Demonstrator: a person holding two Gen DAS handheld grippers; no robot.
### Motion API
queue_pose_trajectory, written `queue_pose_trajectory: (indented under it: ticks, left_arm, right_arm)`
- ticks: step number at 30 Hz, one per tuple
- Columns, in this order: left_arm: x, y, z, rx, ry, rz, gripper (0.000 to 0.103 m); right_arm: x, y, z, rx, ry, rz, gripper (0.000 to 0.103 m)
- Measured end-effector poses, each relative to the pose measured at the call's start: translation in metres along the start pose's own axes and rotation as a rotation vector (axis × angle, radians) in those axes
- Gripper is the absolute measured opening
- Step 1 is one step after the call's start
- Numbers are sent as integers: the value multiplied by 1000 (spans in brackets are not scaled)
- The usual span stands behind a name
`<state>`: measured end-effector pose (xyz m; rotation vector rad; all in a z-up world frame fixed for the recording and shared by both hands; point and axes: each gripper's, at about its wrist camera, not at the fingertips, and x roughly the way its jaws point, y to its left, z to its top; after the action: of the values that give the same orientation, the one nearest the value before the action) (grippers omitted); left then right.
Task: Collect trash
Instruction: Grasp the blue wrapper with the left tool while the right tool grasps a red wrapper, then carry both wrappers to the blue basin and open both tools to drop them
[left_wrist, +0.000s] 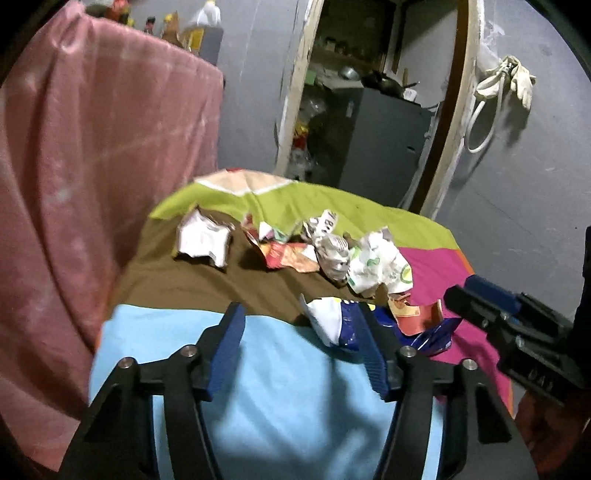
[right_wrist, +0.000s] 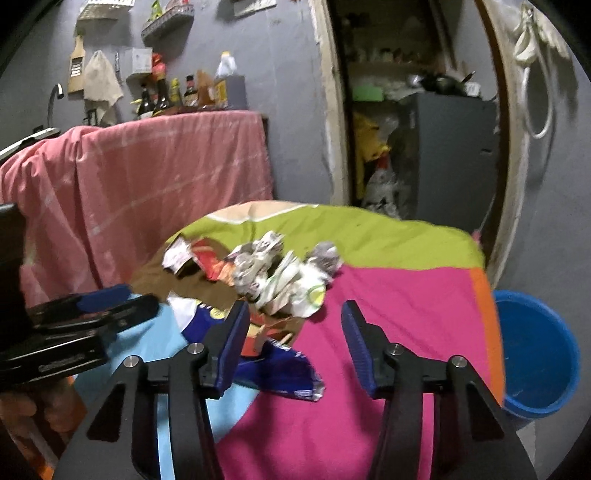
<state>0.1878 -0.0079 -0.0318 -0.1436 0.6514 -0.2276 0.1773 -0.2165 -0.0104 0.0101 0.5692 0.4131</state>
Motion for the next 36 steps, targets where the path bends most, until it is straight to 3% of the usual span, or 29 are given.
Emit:
queue_pose_trajectory:
  ticks: [4, 8, 10, 12, 13, 20, 27, 36]
  left_arm:
    - [9, 4, 3, -29, 46, -35, 41]
    - [16, 7, 4, -40, 85, -55, 38]
    - [20, 6, 4, -42, 99, -65, 28]
    - [21, 6, 5, -40, 105, -79, 24]
    - [21, 5, 5, -35, 106, -85, 18]
    - [20, -3, 8, -13, 86, -105, 9]
    - [8, -15, 7, 38, 24, -90, 5]
    - [-29, -40, 15, 99, -133, -63, 3]
  right_arm:
    - [11, 3, -1, -13, 44, 22, 34]
    - [22, 6, -3, -33, 92, 47, 29]
    - [25, 9, -4, -52, 108, 41, 17]
    - [27, 12, -5, -63, 119, 38, 13]
    - [27, 12, -6, -67, 122, 37, 11]
    - [22, 21, -11, -131, 119, 32, 3]
    - [2, 26, -11, -172, 28, -13, 2]
    - [-55, 22, 4, -199, -190, -122, 1]
